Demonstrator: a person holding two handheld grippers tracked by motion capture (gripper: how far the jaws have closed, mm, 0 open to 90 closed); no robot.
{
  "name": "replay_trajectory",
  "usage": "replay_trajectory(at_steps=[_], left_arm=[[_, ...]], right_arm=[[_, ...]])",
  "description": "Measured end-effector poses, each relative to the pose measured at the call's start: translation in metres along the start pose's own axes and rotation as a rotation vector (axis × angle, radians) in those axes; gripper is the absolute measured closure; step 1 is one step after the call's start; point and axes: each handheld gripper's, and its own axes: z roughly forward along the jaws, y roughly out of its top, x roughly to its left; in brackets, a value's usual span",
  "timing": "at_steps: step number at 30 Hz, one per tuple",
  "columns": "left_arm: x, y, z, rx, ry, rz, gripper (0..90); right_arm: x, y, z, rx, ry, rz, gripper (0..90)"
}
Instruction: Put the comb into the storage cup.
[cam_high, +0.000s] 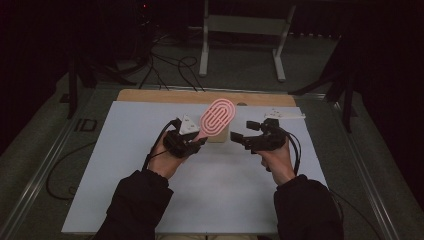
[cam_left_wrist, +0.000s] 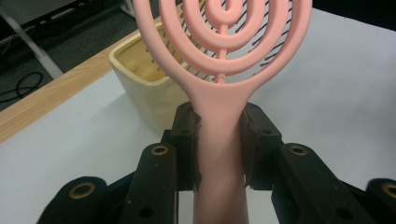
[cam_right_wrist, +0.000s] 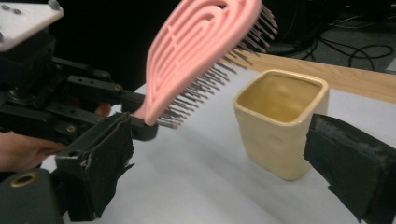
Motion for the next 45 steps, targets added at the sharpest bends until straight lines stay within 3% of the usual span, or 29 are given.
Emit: replay_trajectory(at_steps=[13,24,33,45], left_arm=[[-0.01,-0.002,0.004,-0.023,-0.025,0.03,70.4],[-0.016,-0.002,0.003,-0.035,-0.041,0.051,70.5],[-0.018,-0.003,0.001,-0.057,-0.047,0.053,70.5],[-0.022,-0.003,0.003,-0.084,-0.069,0.059,70.5]], right_arm=[[0.006,0.007,0.01,0.003,0.037,0.002,8.9],[0.006,0.013,0.021,-0.003,0.066,0.044,15.2],[0.009,0.013,0.025,-0.001,0.1,0.048,28.0],[0.007,0.011,0.031,0.015,0.144,0.086,53.7]])
